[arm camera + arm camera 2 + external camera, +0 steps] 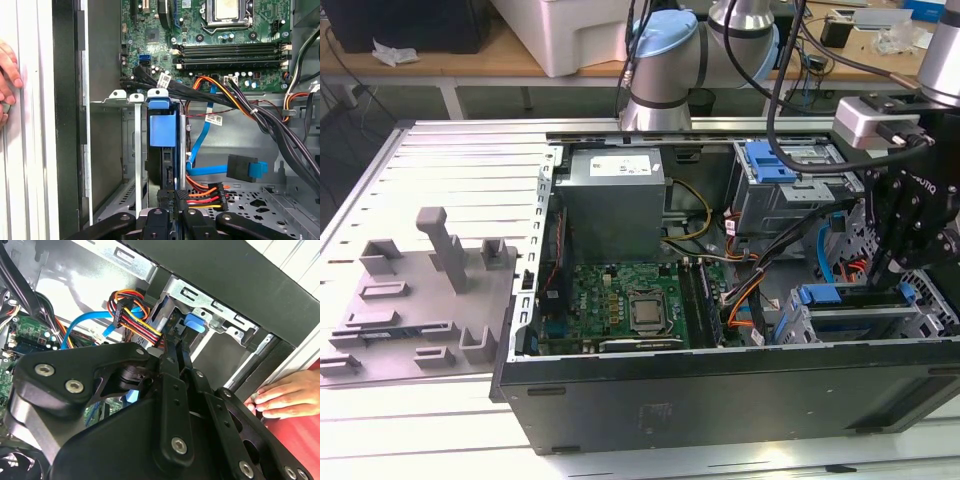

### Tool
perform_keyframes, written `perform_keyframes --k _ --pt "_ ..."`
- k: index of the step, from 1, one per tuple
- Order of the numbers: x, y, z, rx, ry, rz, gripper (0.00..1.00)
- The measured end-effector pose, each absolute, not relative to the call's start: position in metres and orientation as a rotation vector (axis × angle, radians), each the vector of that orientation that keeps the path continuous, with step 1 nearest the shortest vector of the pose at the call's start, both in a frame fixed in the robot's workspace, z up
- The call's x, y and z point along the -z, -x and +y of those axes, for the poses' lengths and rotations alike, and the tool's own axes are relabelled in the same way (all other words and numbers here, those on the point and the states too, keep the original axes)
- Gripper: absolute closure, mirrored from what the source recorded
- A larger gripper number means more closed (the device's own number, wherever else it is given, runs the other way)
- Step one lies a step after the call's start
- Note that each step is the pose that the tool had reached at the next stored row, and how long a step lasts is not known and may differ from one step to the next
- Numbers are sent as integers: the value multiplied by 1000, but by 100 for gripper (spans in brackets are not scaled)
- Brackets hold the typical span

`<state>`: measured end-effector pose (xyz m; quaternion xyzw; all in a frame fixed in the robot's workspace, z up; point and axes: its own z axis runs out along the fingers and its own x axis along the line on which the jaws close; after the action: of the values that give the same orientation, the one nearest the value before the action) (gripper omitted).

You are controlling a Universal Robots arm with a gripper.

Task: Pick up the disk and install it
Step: 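Insert the first disk wire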

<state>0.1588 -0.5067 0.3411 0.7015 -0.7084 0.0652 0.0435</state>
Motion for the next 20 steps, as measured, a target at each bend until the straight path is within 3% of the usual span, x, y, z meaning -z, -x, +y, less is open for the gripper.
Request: perform_keyframes --k 20 --pt "-340 -159 -506 -199 -2144 -2167 84"
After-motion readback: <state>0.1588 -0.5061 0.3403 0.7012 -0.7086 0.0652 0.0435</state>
